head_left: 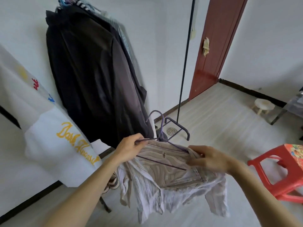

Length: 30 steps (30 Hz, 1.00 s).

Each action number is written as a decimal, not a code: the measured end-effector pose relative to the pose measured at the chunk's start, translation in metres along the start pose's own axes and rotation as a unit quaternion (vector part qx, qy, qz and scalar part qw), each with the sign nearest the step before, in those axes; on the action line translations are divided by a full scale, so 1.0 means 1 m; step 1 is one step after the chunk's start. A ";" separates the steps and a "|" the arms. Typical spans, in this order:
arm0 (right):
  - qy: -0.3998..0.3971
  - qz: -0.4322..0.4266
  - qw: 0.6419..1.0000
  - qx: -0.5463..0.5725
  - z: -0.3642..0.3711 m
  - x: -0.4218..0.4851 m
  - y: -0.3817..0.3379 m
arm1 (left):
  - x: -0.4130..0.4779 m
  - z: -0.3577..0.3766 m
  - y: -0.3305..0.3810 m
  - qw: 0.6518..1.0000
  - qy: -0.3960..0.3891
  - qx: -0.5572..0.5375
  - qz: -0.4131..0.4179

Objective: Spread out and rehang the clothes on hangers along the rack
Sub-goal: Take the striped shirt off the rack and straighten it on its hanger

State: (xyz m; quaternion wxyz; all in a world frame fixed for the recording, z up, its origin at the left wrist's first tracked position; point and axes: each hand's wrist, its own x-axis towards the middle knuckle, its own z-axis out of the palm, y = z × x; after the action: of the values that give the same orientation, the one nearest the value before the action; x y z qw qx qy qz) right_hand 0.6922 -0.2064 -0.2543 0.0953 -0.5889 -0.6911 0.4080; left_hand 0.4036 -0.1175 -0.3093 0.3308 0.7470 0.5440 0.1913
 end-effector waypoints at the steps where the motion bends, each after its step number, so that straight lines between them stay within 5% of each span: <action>1: -0.025 -0.028 0.999 0.027 0.003 0.006 -0.012 | -0.004 -0.011 -0.007 1.000 0.007 -0.007 -0.014; 6: -0.017 -0.103 0.981 0.165 0.019 0.030 -0.071 | -0.009 -0.060 -0.023 0.998 0.059 -0.001 -0.028; 10: 0.009 -0.133 0.963 0.236 0.022 0.060 -0.131 | -0.020 -0.131 -0.005 0.981 0.152 0.123 -0.009; 14: 0.029 -0.189 0.943 0.272 0.008 0.087 -0.199 | -0.036 -0.211 0.021 0.864 0.363 0.348 0.027; 17: 0.045 -0.237 0.929 0.283 -0.009 0.106 -0.249 | -0.044 -0.265 0.036 0.784 0.454 0.422 -0.027; 22: 0.114 -0.289 0.918 0.248 -0.039 0.136 -0.325 | -0.042 -0.322 0.043 0.820 0.429 0.337 -0.171; 30: 0.175 -0.335 0.906 0.190 -0.076 0.189 -0.417 | -0.022 -0.336 0.021 0.859 0.392 0.257 -0.206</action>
State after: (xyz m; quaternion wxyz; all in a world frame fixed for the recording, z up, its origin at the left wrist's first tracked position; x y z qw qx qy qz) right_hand 0.3773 0.0076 0.0109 0.4557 -0.3551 -0.7295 0.3661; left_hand 0.1935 -0.0460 -0.0545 -0.0817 0.5397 0.7999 0.2494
